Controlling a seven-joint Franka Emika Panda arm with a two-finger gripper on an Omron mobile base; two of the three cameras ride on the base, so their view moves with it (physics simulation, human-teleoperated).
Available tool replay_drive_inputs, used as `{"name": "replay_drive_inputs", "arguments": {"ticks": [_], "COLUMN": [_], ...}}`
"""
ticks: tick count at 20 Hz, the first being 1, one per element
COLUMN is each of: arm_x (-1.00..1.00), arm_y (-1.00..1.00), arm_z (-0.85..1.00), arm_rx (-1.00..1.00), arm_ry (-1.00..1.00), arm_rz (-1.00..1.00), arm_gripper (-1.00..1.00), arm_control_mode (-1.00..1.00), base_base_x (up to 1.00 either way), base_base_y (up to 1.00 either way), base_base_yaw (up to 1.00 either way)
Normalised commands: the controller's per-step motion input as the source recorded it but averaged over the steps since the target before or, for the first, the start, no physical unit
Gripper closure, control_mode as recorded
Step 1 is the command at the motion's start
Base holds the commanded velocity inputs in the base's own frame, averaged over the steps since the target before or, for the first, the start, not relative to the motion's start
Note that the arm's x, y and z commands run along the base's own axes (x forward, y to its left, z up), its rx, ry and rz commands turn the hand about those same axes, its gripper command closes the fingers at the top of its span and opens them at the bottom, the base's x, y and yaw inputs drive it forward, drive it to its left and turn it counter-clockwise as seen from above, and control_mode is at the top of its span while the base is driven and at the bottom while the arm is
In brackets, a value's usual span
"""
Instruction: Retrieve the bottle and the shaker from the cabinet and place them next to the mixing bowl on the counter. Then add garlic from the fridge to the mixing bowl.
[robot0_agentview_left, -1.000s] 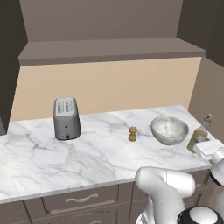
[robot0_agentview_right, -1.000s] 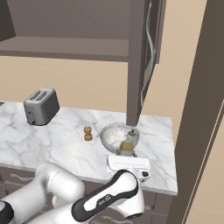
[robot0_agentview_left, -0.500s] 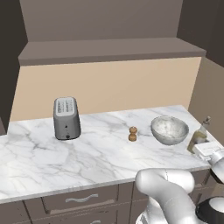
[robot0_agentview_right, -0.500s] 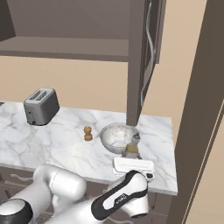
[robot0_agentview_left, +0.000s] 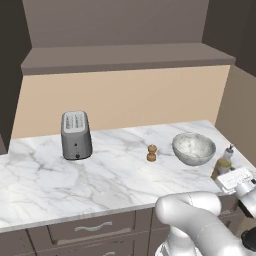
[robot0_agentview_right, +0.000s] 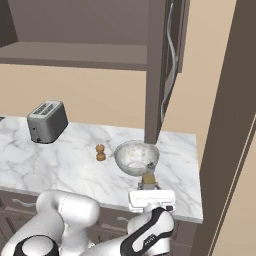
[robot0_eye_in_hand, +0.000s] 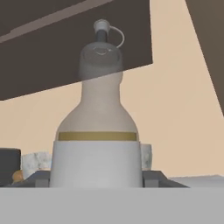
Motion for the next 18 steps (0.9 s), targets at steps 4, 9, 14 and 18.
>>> {"name": "replay_drive_inputs", "arguments": {"ticks": [4,9,14,18], "arm_x": [0.07,0.23,0.31,0.27], "arm_y": [0.00,0.00,0.00,0.00], "arm_z": [-0.21,-0.17,-0.21,-0.23], "arm_rx": [-0.13,-0.12,-0.09,-0.01], "arm_ry": [-0.02,0.00,-0.03,-0.06], "arm_rz": [0.00,0.00,0.00,0.00], "arm_gripper": [1.00,1.00,1.00,1.00], "arm_control_mode": [-1.00,-1.00,-1.00,-1.00], "base_base_x": [0.00,0.00,0.00,0.00], "base_base_y": [0.00,0.00,0.00,0.00], "base_base_yaw": [0.00,0.00,0.00,0.00]}}
